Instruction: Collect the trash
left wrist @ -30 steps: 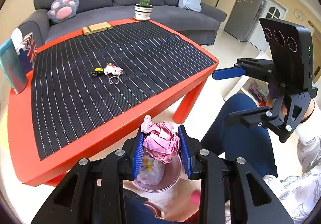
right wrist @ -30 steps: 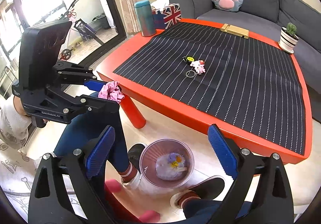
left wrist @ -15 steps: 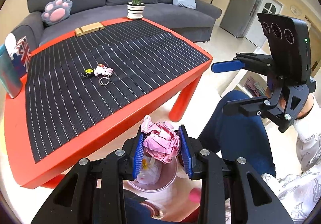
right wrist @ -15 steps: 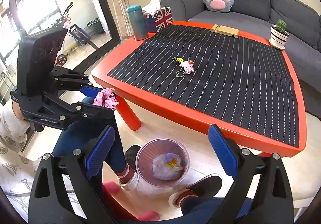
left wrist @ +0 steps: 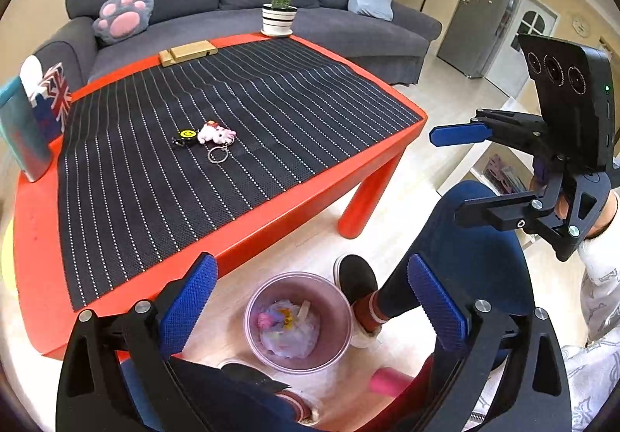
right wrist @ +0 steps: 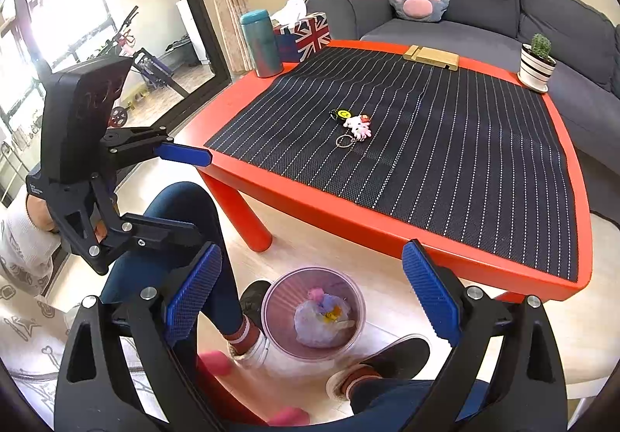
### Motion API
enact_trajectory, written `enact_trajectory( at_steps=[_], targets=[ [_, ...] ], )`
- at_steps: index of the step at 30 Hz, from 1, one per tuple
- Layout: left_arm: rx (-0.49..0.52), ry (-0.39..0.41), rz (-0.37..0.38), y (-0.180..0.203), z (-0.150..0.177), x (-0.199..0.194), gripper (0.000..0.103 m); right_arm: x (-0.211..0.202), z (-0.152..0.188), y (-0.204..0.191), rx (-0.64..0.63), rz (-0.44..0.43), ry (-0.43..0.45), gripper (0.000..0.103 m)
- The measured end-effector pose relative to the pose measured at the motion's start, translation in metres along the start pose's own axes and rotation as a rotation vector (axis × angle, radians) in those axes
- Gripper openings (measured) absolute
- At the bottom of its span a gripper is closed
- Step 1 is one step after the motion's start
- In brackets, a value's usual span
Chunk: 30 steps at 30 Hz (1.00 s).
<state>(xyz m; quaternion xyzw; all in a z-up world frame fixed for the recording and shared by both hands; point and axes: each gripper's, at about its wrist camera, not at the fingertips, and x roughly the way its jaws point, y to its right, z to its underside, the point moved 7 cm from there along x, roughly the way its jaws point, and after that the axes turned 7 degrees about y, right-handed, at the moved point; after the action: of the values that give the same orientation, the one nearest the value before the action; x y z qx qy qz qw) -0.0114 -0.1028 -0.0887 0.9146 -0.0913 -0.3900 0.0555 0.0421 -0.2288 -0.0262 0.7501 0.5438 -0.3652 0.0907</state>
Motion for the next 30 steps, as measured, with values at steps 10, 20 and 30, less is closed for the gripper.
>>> enact_trajectory(
  at_steps=[10, 20, 30],
  targets=[
    [-0.012, 0.009, -0.007, -0.005, -0.003, -0.002, 0.095, 0.003, -0.001, -0.003, -0.003, -0.004, -0.004, 0.094],
    [-0.045, 0.027, -0.025, -0.025, -0.011, -0.007, 0.095, 0.01, -0.013, 0.001, -0.007, -0.003, -0.006, 0.096],
    [-0.083, 0.056, -0.079, -0.066, -0.032, -0.006, 0.095, 0.035, -0.056, 0.011, -0.06, 0.017, -0.014, 0.096]
  ],
)
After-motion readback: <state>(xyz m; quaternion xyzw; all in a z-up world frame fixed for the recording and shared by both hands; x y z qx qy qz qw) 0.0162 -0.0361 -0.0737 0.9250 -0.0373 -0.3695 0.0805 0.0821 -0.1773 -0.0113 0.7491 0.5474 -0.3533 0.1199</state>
